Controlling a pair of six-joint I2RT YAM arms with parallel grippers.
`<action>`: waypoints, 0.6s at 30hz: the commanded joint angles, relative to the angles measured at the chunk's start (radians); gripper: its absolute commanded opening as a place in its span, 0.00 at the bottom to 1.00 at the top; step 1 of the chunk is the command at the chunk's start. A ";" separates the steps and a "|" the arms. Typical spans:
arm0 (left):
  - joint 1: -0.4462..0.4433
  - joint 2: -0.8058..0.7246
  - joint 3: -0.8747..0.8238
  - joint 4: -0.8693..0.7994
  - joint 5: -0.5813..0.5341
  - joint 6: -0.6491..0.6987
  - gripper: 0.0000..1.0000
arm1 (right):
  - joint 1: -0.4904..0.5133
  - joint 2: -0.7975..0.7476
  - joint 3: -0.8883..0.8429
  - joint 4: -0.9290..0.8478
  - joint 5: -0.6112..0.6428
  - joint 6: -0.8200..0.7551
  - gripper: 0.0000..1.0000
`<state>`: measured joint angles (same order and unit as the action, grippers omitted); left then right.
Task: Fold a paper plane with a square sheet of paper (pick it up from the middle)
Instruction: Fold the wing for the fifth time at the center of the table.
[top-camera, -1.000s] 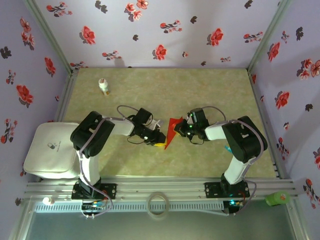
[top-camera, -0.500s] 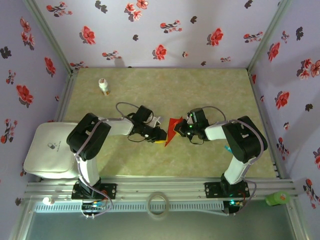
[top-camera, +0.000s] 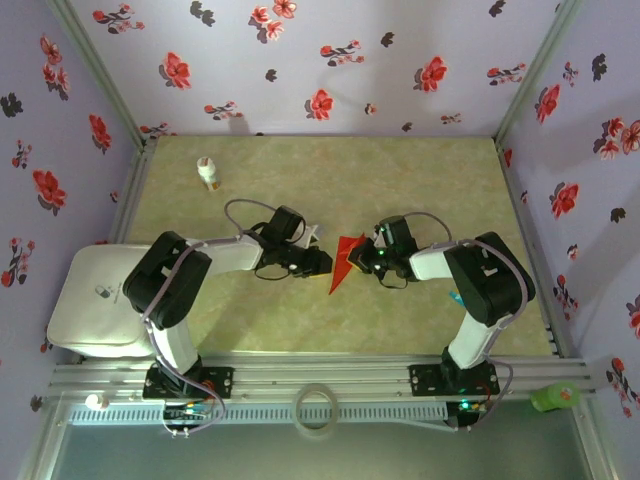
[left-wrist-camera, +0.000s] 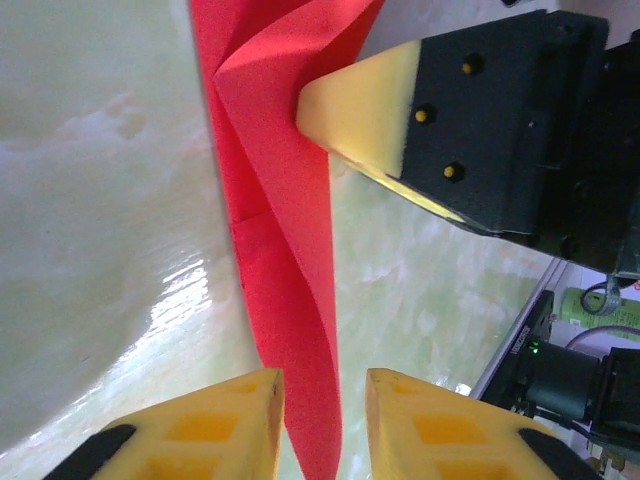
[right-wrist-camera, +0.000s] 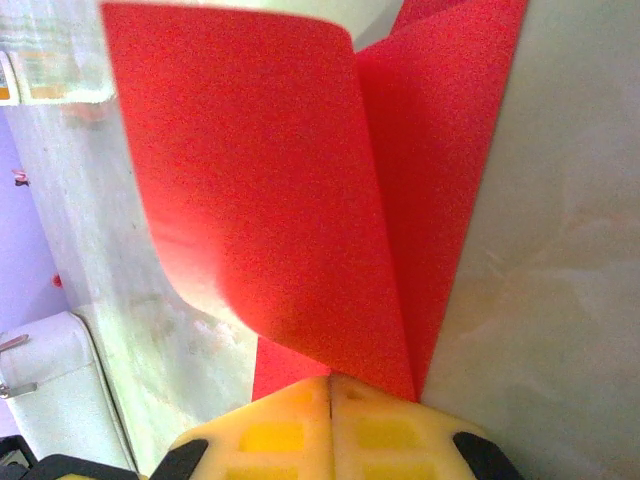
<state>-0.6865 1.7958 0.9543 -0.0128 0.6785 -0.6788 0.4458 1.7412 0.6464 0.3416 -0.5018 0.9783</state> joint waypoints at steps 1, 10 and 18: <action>-0.013 0.032 0.045 0.010 0.082 -0.020 0.30 | 0.008 0.035 -0.010 -0.107 0.090 -0.021 0.07; -0.030 0.118 0.109 -0.064 0.101 -0.030 0.28 | 0.008 0.025 -0.012 -0.122 0.097 -0.026 0.07; -0.034 0.125 0.110 -0.136 0.078 0.021 0.26 | 0.008 0.020 -0.006 -0.137 0.100 -0.034 0.07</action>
<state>-0.7136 1.9030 1.0409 -0.0994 0.7483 -0.6926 0.4500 1.7355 0.6518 0.3225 -0.4854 0.9749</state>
